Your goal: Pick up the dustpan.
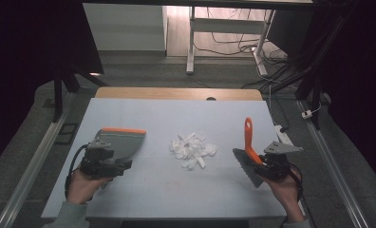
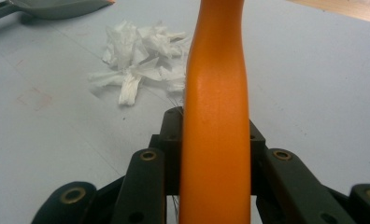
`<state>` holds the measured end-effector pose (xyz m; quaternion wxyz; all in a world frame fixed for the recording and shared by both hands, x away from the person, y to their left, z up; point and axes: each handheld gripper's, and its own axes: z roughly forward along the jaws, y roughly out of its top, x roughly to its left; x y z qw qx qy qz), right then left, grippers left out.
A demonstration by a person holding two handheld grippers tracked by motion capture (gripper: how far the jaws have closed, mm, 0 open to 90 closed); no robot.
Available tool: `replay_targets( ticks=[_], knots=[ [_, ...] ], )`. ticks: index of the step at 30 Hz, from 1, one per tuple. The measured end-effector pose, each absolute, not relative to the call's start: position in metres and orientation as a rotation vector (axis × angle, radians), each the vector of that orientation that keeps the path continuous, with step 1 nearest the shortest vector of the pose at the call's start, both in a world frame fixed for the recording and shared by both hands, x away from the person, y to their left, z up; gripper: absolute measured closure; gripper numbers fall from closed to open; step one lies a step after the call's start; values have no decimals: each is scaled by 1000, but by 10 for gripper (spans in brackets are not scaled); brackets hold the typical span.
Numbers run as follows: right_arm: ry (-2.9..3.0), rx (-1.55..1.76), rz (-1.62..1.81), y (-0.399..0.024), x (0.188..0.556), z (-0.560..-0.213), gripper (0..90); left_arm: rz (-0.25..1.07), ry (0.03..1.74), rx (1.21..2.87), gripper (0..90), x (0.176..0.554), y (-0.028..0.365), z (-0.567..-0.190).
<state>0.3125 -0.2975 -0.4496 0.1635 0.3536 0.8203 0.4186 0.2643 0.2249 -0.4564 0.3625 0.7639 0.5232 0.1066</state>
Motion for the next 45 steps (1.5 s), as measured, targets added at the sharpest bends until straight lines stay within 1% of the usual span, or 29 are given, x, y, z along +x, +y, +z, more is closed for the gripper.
replay_targets(
  ticks=[5, 9, 13, 18, 20, 30, 38, 42, 44, 45],
  knots=[
    [2338, 1002, 1198, -296, 312, -449, 704, 290, 1435, 1944, 171, 266, 236, -456],
    [2344, 993, 1194, -294, 312, -449, 704, 278, 1497, 1951, 167, 269, 243, -465],
    [2354, 994, 1182, -292, 312, -452, 704, 302, 1552, 1968, 163, 273, 246, -473],
    [2359, 1002, 1171, -292, 313, -454, 704, 290, 1599, 1976, 163, 278, 253, -483],
    [2358, 1004, 1168, -292, 313, -454, 704, 260, 1623, 1976, 163, 281, 256, -491],
    [2358, 1011, 1156, -293, 314, -455, 704, 204, 1665, 1991, 167, 288, 256, -509],
    [2358, 1014, 1150, -293, 314, -456, 704, 176, 1687, 2001, 206, 293, 254, -519],
    [2357, 1013, 1150, -293, 314, -456, 703, 169, 1694, 1994, 241, 295, 254, -522],
    [2356, 1014, 1149, -292, 314, -456, 704, 161, 1695, 1995, 297, 296, 255, -524],
    [2356, 1014, 1149, -292, 314, -456, 704, 156, 1695, 1996, 297, 296, 255, -525]
  ],
)
